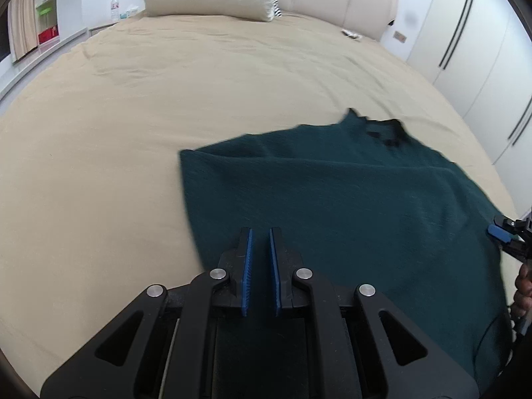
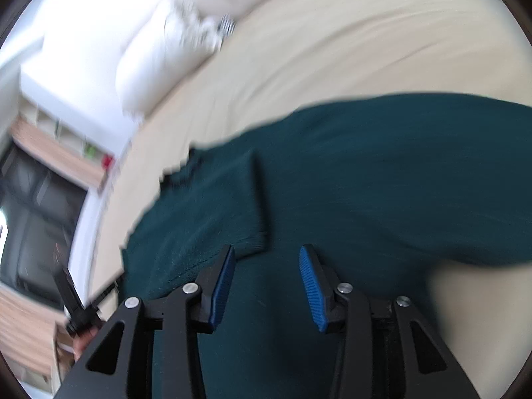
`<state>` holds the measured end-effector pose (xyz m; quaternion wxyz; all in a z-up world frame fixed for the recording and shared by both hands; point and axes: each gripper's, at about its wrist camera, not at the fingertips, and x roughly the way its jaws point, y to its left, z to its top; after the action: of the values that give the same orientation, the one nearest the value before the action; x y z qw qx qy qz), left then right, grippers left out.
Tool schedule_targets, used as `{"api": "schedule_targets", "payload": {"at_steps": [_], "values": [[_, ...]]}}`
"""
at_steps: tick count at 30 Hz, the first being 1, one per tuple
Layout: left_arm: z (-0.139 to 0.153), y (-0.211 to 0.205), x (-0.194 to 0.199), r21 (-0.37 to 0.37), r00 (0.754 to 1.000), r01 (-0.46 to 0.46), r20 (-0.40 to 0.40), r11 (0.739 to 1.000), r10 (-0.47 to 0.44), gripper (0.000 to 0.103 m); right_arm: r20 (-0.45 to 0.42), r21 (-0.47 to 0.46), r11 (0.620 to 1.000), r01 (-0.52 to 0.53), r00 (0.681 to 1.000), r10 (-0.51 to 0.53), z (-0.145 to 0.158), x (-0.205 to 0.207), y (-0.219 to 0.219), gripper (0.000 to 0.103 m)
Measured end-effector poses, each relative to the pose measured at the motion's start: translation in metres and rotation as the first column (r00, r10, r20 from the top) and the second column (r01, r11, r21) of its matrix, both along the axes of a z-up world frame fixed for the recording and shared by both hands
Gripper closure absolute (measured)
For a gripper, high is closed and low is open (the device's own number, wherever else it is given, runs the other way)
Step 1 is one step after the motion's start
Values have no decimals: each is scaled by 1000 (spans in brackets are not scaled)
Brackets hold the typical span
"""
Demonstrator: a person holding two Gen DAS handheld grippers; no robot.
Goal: Fold small clothes
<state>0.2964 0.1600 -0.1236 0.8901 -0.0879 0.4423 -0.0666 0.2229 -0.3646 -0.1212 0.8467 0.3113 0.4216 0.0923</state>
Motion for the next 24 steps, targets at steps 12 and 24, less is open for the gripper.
{"api": "schedule_targets", "payload": {"at_steps": [12,24], "values": [[-7,-80,-16,-217,994,70,-68,974,-86,61,-82,217,724,655,751,-655,-30,-150,-213,47],[-1,-91,-13,-334,992,60,-82,941,-92,30,-92,242,624,743,658,-748,-55,-98,-262,71]]}}
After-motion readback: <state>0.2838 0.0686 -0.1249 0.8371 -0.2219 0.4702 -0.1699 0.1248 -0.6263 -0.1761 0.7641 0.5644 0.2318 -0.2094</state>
